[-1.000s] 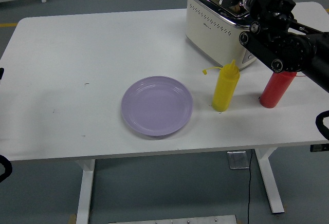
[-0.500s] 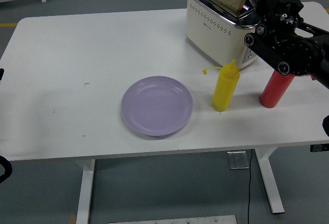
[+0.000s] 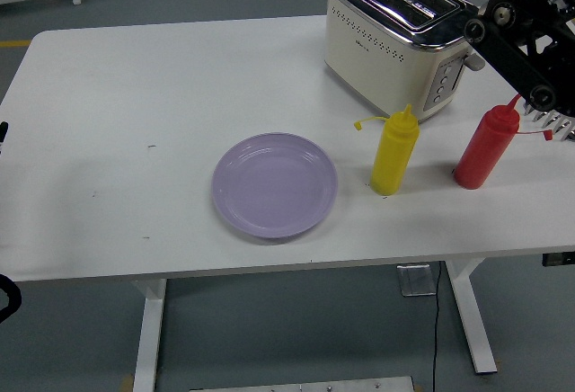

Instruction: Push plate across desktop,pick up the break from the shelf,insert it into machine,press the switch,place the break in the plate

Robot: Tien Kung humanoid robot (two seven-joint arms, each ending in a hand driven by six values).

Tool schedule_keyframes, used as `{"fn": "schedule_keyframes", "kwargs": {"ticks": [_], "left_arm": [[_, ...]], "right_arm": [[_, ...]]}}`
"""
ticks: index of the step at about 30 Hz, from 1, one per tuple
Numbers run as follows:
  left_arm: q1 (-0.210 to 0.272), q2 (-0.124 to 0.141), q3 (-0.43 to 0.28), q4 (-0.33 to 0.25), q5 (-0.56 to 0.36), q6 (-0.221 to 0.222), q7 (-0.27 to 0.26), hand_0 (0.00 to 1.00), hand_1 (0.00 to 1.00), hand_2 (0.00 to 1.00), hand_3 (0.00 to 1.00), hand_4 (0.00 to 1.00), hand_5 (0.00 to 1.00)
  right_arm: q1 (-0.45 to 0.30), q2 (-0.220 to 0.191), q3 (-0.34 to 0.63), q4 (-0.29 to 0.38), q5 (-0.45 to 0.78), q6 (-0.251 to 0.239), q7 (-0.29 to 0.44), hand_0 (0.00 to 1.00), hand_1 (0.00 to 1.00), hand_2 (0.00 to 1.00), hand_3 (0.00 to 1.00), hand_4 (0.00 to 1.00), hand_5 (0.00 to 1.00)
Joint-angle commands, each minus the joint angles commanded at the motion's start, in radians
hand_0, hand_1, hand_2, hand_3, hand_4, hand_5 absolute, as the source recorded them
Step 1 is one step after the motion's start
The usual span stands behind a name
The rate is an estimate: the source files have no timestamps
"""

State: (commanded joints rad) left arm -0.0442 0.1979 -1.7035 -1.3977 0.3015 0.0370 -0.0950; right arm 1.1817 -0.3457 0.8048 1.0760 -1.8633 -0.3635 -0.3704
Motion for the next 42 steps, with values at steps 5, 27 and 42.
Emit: {"fn": "schedule_keyframes", "kwargs": {"ticks": [5, 27, 42], "left_arm": [[0.002, -0.001, -0.004, 0.000, -0.001, 0.000, -0.001, 0.836, 0.880, 0.935, 0.794, 0.627, 0.998], [-0.001, -0.003, -0.009, -0.002, 0.000, 0.000, -0.001, 0.835, 0.880, 0.934, 0.795, 0.628, 0.998], [-0.003, -0.005, -0.011, -0.001, 0.000, 0.000, -0.002, 0.829, 0.881, 0.935, 0.795, 0.628, 0.998]], "right_arm": [[-0.006, -0.046, -0.007, 0.129, 0.084, 0.045, 0.001, 0.209, 0.327, 0.420, 0.514, 0.252, 0.100], [-0.017, -0.092, -0.335, 0.541, 0.478, 0.309, 0.034, 0.223, 0.325, 0.420, 0.515, 0.230, 0.093], [-0.047, -0.032, -0.505, 0.472, 0.544, 0.300, 0.088, 0.241, 0.327, 0.422, 0.505, 0.244, 0.088]]}}
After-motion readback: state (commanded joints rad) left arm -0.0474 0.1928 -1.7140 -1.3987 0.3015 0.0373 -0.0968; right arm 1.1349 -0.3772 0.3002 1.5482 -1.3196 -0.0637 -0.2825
